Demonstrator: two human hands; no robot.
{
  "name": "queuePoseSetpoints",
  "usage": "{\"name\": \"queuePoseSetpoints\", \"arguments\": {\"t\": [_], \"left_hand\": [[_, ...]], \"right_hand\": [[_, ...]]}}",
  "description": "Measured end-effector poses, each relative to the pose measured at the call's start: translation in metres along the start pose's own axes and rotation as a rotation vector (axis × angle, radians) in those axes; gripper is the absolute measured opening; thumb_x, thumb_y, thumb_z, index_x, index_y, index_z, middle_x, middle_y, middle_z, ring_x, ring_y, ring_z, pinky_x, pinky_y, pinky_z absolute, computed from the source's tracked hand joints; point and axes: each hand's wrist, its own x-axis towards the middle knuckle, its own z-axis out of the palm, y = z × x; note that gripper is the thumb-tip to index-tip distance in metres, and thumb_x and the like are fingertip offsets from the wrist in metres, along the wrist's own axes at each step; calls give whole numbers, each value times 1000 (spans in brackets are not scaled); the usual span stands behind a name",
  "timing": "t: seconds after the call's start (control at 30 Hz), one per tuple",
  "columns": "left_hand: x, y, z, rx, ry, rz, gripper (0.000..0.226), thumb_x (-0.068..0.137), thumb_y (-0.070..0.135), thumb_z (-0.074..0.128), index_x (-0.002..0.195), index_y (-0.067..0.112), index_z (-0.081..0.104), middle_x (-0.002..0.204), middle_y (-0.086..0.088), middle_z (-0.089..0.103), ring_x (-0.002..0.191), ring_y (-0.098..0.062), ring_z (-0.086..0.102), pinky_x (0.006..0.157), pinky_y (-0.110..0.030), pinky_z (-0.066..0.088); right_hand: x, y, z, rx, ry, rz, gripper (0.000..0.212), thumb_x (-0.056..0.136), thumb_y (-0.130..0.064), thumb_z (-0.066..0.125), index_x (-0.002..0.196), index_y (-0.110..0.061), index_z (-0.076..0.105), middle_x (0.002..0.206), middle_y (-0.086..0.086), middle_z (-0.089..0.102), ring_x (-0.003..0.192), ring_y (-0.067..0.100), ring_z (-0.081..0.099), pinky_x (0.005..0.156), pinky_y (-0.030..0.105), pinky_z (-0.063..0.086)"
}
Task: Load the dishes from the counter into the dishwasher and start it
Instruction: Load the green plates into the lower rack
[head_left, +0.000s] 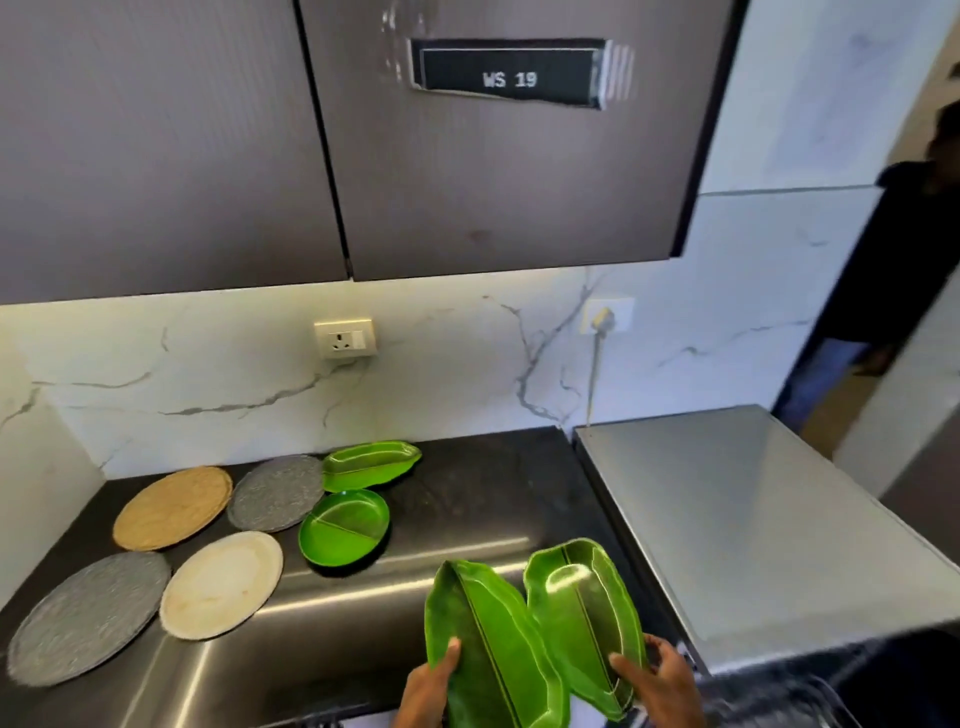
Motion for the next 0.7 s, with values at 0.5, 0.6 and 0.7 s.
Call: {"name": "queuePoseSetpoints", "arguments": {"t": [0.5,0.6,0.7], "left_hand": [[-49,-56,195,207,-447,-195,61,85,44,74,124,-2,65,119,-27,69,109,-45,67,101,-61,49],[-60,-64,249,275,-505,-253,59,88,44,72,124,-1,65,116,-26,70,107,-44,69,98,-60,51],[-71,-71,298,333,-521,-289,51,93,42,68,121,0,65,112,-25,72,104,-43,70,95,-57,53]], "right_hand": [[-150,63,-188,131,402,127,56,75,3,79,121,-15,53,112,14,64,86,24,68,67,40,61],[-159,77,-225,180,466,174,59,78,4,77,130,-8,51,106,16,69,82,32,73,64,47,63],[-157,88,-257,215,490,159,62,82,5,73,136,-10,47,101,13,70,74,27,75,54,35,60]]}}
